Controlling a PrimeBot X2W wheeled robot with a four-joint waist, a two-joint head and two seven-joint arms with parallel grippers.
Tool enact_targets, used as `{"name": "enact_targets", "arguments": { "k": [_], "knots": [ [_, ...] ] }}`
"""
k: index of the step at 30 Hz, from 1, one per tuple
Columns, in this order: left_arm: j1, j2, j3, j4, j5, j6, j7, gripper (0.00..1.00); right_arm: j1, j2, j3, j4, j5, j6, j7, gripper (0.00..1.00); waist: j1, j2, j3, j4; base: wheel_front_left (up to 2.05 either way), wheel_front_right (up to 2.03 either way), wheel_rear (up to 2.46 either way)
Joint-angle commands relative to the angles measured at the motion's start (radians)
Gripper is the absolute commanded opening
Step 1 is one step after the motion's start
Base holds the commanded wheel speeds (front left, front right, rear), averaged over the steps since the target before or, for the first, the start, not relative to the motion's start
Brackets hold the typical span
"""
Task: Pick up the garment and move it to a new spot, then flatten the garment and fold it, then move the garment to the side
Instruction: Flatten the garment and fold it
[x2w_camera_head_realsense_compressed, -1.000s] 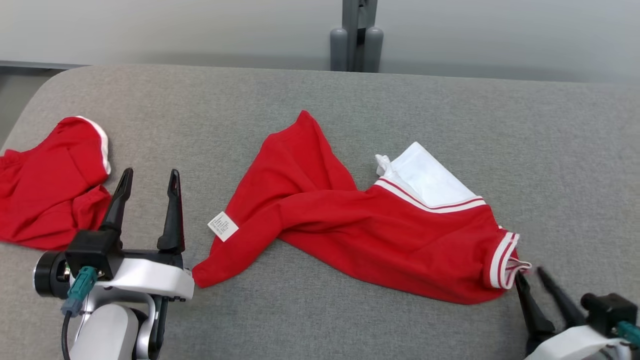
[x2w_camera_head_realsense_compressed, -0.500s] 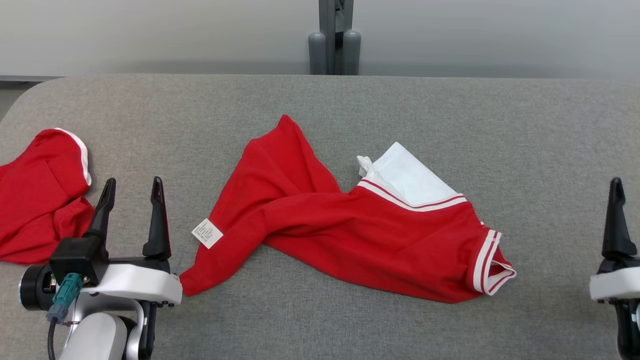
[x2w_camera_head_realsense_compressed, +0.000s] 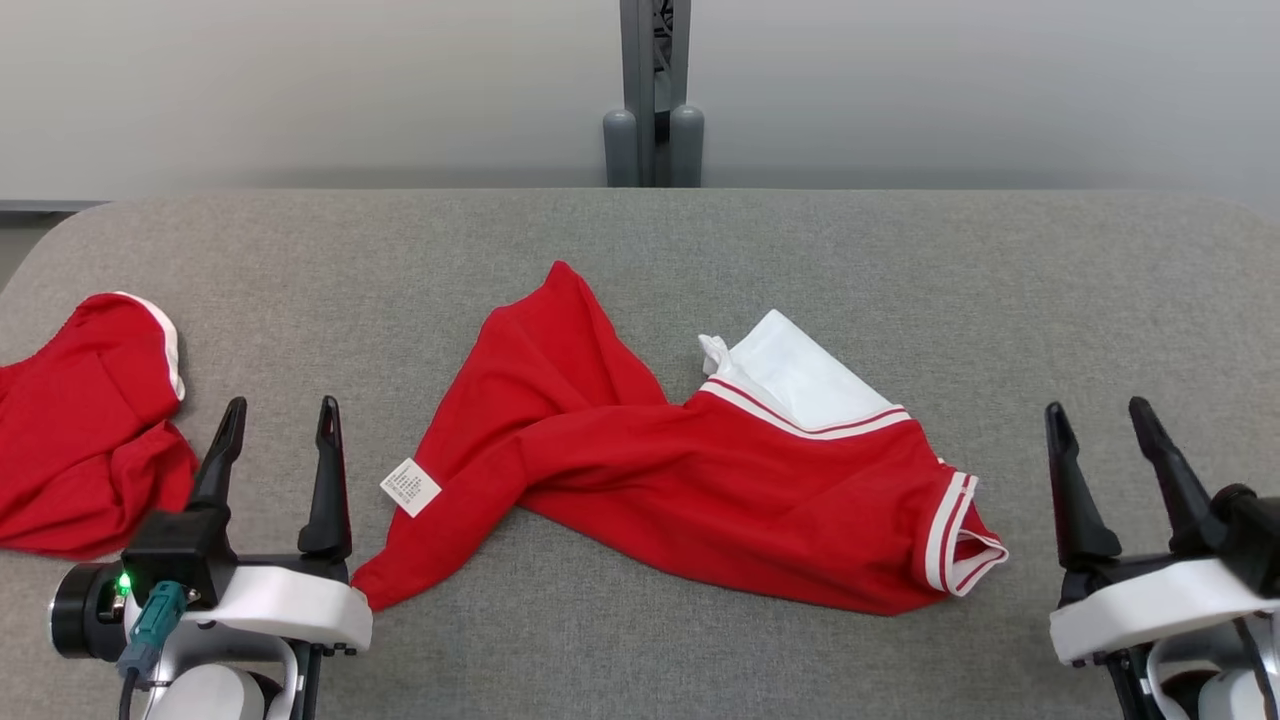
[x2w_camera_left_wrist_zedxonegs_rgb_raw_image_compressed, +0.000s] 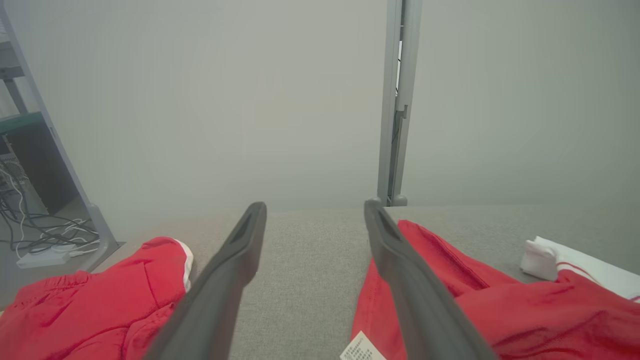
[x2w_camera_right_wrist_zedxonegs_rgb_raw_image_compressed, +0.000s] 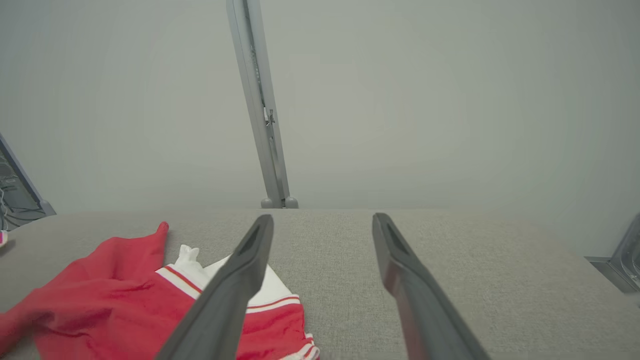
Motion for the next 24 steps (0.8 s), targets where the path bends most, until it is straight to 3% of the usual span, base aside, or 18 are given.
{"name": "enact_targets", "arguments": {
  "k": [1,10,24],
  "knots": [
    [0.015,0.005,-0.001,-0.006,0.01,0.006,0.003,1.0,0.019,0.001,0.002,0.002,0.01,0.0,0.006,1.0,0.0,0.0,-0.009,-0.005,0.0,0.0,0.0],
    [0.048,0.011,-0.023,-0.024,0.003,0.014,0.036,1.0,0.092,0.006,0.008,-0.021,0.028,0.0,0.035,1.0,0.0,0.0,-0.032,-0.006,0.0,0.0,0.0],
    [0.012,0.009,-0.033,-0.018,-0.008,0.006,0.028,1.0,0.069,0.007,0.003,-0.04,0.037,0.0,0.054,1.0,0.0,0.0,-0.015,0.024,0.0,0.0,0.0]
  ]
}}
